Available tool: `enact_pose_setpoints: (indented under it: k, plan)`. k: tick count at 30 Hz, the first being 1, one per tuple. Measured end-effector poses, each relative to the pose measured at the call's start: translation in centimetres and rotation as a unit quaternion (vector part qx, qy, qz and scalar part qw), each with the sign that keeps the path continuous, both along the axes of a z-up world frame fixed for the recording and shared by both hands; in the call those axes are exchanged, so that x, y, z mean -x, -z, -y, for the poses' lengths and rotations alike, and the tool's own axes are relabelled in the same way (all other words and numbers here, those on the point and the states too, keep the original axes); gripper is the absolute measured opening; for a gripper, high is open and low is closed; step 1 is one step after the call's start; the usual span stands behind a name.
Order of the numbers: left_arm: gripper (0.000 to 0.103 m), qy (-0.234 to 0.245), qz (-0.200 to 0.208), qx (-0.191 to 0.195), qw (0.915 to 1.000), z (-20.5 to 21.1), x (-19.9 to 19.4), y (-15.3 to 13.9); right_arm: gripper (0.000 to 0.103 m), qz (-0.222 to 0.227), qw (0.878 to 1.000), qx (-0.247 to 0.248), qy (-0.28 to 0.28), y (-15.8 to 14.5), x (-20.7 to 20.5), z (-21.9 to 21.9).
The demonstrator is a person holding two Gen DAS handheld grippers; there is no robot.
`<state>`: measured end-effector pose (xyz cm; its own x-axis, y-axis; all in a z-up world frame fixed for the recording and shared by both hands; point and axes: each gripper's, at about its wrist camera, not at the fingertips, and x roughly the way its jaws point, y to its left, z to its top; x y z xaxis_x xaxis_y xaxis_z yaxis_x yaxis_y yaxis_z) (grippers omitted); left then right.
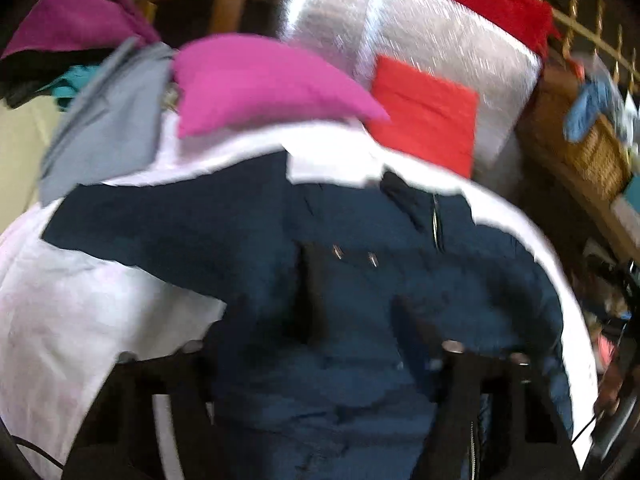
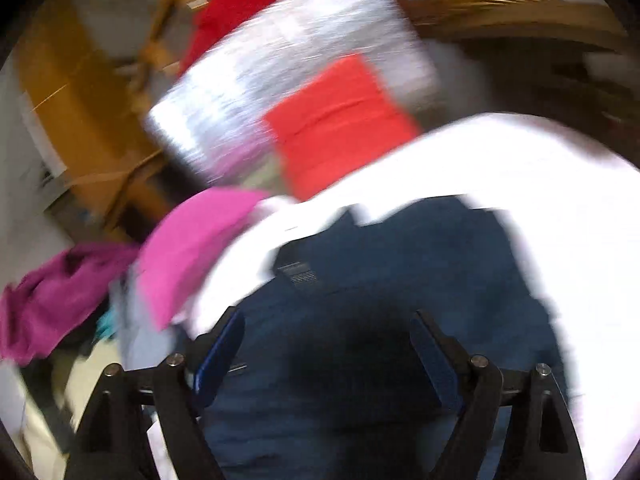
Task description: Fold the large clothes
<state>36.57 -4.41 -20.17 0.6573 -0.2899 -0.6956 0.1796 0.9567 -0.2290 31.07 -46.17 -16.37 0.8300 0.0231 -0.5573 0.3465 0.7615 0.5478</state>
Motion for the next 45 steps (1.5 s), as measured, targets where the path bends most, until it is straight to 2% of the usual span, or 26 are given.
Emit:
enact_pose_setpoints:
  k: [4, 6, 11, 12, 13, 14, 17, 18, 19, 21, 22, 24, 26, 27, 28, 29, 30, 32, 34, 36, 38, 39, 40, 43, 45]
  plan:
    - [0.068, -0.016, -0.020, -0.048, 0.9985, 2.2, -1.4, 1.5, 0.083, -0.048, 0.998, -0.001, 0.044, 3.2, 0.6, 5.3]
    - [0.076, -0.022, -0.026, -0.067, 0.9972, 2.8, -1.9, 2.2, 0.083, -0.065, 0.997, -0.010, 0.046, 4.7, 0.3, 7.0]
    - [0.077, -0.012, -0.062, -0.057, 0.9964, 3.7, -3.6, 4.2, 0.081, -0.090, 0.995, -0.037, 0.013, 7.8, -2.1, 8.1]
    - [0.075, -0.012, -0.070, -0.051, 0.9962, 3.8, -4.0, 4.7, 0.077, -0.097, 0.994, -0.043, 0.002, 8.4, -2.8, 8.0]
    - [0.069, -0.008, -0.077, -0.039, 0.9962, 3.9, -4.2, 5.1, 0.061, -0.112, 0.993, -0.043, -0.005, 9.0, -3.5, 7.7]
    - [0.053, -0.003, -0.083, -0.031, 0.9960, 3.9, -4.4, 5.5, 0.042, -0.120, 0.992, -0.036, -0.007, 9.5, -3.6, 7.5]
    - [0.035, -0.011, -0.081, -0.042, 0.9957, 4.1, -4.7, 6.1, 0.026, -0.119, 0.993, 0.008, -0.012, 8.8, -3.8, 6.4]
    - [0.030, -0.013, -0.077, -0.043, 0.9960, 4.1, -4.8, 6.0, 0.024, -0.105, 0.994, 0.026, -0.007, 8.0, -3.4, 6.0]
    - [0.028, -0.014, -0.070, -0.041, 0.9966, 4.0, -4.8, 5.9, 0.022, -0.088, 0.995, 0.037, -0.001, 7.2, -2.9, 5.7]
    - [0.028, -0.018, -0.071, -0.044, 0.9963, 4.1, -4.9, 5.7, 0.022, -0.076, 0.996, 0.052, 0.011, 6.6, -2.5, 5.3]
    - [0.028, -0.022, -0.076, -0.050, 0.9956, 4.1, -4.9, 5.8, 0.022, -0.086, 0.995, 0.055, 0.009, 6.9, -2.7, 5.3]
    - [0.028, -0.020, -0.074, -0.065, 0.9949, 4.4, -4.8, 5.7, 0.023, -0.145, 0.988, 0.059, -0.001, 8.3, -4.0, 5.0]
    - [0.029, -0.014, -0.065, -0.075, 0.9950, 4.5, -4.3, 4.9, 0.028, -0.150, 0.987, 0.053, -0.002, 8.0, -3.8, 4.7]
    - [0.033, -0.007, -0.059, -0.073, 0.9956, 4.4, -3.9, 4.3, 0.032, -0.143, 0.988, 0.053, 0.001, 7.2, -3.3, 4.5]
    - [0.038, 0.005, -0.050, -0.062, 0.9968, 4.1, -3.4, 3.3, 0.055, -0.132, 0.990, 0.055, 0.008, 6.1, -2.6, 4.3]
    - [0.051, 0.010, -0.044, -0.056, 0.9974, 3.9, -3.1, 2.8, 0.079, -0.116, 0.991, 0.063, 0.021, 5.1, -1.8, 4.0]
    - [0.061, 0.014, -0.035, -0.048, 0.9981, 3.4, -2.6, 2.0, 0.084, -0.097, 0.992, 0.073, 0.034, 4.1, -1.1, 3.6]
    - [0.064, 0.010, 0.000, -0.031, 0.9995, 1.4, -1.5, 0.1, 0.084, -0.061, 0.993, 0.097, 0.034, 2.0, 0.2, 2.3]
    - [0.069, -0.009, 0.023, -0.016, 0.9996, -1.2, -0.9, -1.2, 0.083, -0.047, 0.994, 0.102, -0.001, 0.8, 0.3, 0.1]
    - [0.077, -0.040, 0.031, -0.003, 0.9987, -3.9, -0.8, -1.6, 0.078, -0.039, 0.994, 0.093, -0.034, 0.5, 0.0, -1.9]
    - [0.078, -0.090, 0.023, 0.010, 0.9956, -7.5, -1.3, -1.5, 0.055, -0.042, 0.993, 0.078, -0.078, 0.9, -1.4, -4.9]
    - [0.078, -0.113, 0.014, 0.021, 0.9933, -9.3, -1.6, -1.3, 0.051, -0.046, 0.991, 0.072, -0.099, 1.2, -2.1, -6.2]
    - [0.078, -0.143, -0.002, 0.046, 0.9887, -11.8, -2.0, -0.9, 0.047, -0.051, 0.989, 0.069, -0.121, 1.8, -2.9, -8.0]
    - [0.078, -0.204, -0.034, 0.112, 0.9719, -17.1, -3.1, 0.4, 0.046, -0.060, 0.982, 0.073, -0.166, 3.0, -4.5, -12.4]
    - [0.078, -0.233, -0.048, 0.134, 0.9620, -19.2, -3.3, 1.4, 0.046, -0.065, 0.977, 0.062, -0.192, 3.9, -5.8, -15.2]
